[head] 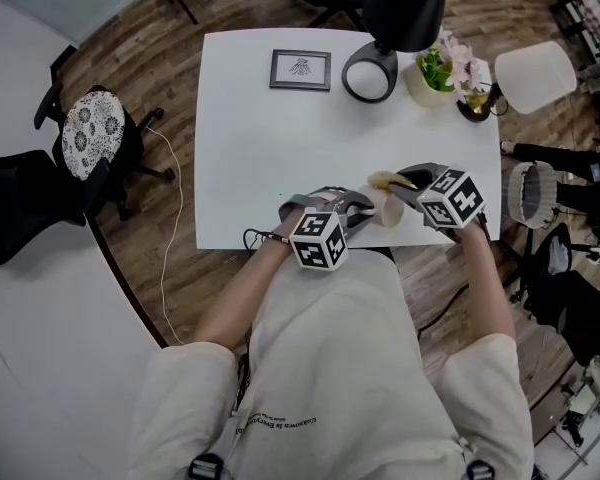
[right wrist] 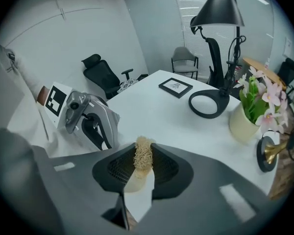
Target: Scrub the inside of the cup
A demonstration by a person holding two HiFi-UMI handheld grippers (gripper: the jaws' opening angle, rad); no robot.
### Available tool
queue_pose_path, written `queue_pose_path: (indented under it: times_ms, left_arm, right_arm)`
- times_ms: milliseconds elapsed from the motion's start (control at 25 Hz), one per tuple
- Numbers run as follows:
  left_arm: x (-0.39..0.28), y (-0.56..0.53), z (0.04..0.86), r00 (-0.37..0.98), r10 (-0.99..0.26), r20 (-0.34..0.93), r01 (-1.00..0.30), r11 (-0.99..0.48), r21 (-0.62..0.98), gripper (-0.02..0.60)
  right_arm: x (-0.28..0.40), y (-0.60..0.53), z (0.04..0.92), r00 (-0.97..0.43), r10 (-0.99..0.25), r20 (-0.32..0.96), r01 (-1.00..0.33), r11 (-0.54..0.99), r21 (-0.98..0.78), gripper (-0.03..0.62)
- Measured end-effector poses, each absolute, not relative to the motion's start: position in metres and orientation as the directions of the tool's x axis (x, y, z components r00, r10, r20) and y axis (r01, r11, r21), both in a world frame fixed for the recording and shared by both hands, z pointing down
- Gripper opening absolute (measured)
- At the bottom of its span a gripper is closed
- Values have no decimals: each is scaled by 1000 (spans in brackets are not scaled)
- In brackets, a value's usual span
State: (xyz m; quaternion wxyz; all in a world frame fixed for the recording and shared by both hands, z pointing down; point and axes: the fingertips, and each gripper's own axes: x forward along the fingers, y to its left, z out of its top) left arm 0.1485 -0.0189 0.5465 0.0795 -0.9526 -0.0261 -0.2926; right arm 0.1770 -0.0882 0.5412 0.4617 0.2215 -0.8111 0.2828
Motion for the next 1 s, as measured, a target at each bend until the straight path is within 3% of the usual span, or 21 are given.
queue_pose_path:
  times_ms: [320, 640, 1000]
  left_arm:
    - [156, -30, 553, 822, -70, 566, 14, -990, -143, 49]
    - [151, -56, 559, 810, -167, 562, -125, -986, -113, 49]
    - [143, -72, 561, 822, -184, 540, -201, -979, -27, 48]
  right_arm:
    - [147, -85, 536, -511, -75, 857, -590, 755, -286, 106]
    - [145, -91, 522, -531, -145, 835, -617, 741, -263, 106]
    - [150, -89, 503, -550, -176, 817, -614, 748, -252, 106]
